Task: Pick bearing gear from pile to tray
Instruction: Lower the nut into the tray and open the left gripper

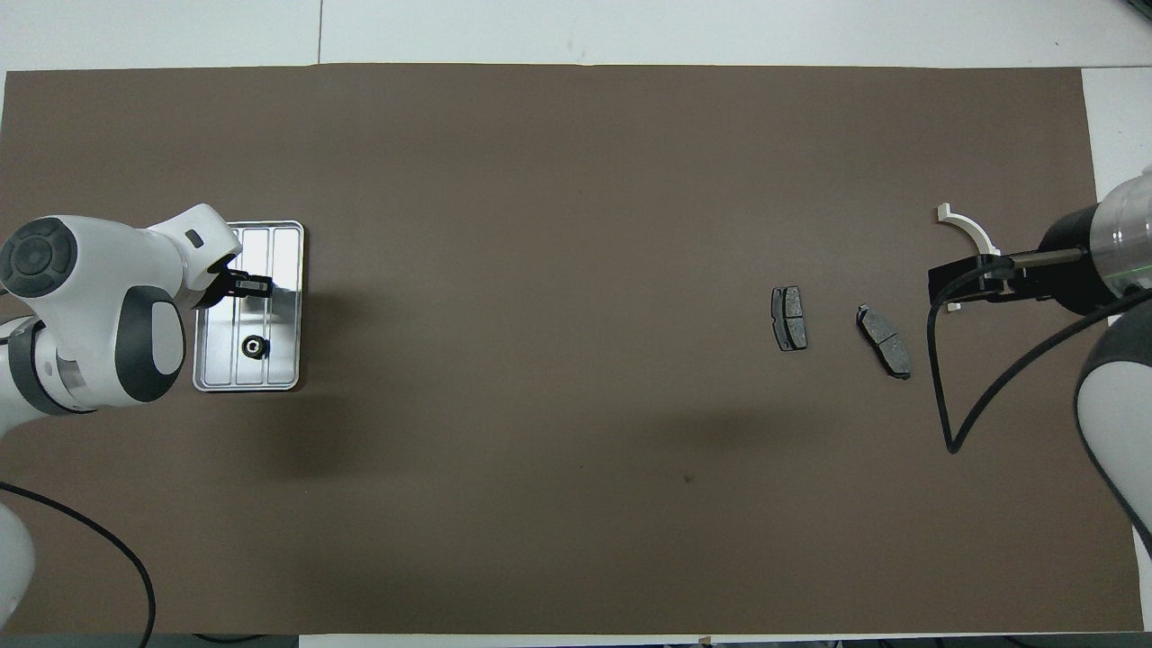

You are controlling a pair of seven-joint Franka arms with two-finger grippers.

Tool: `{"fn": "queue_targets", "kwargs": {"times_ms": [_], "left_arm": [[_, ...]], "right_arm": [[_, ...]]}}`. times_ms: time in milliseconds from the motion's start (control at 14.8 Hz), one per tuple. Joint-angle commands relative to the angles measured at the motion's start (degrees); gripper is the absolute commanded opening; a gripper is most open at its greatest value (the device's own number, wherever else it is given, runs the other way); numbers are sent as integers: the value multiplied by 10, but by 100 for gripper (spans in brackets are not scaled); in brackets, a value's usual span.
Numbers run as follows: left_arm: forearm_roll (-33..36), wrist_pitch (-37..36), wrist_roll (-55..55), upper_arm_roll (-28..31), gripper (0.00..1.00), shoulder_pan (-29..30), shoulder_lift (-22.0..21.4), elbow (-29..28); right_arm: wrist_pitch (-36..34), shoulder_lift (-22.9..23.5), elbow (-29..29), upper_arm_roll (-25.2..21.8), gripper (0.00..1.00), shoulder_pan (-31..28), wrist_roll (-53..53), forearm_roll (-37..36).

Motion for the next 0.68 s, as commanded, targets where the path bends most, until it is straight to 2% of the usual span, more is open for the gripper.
{"fn": "queue_targets", "kwargs": {"times_ms": [0, 271, 609], "left_arm": [[-10, -9, -2, 6, 95, -10, -14, 2], [-10, -103, -6, 6, 95, -7, -39, 61], [-9, -177, -87, 6, 100, -7, -107, 87]], "right_arm": [[-4, 0, 3, 5, 100, -11, -9, 27], [-3, -2, 3, 5, 100, -11, -9, 30], [0, -3, 3, 4, 100, -11, -10, 22]]}}
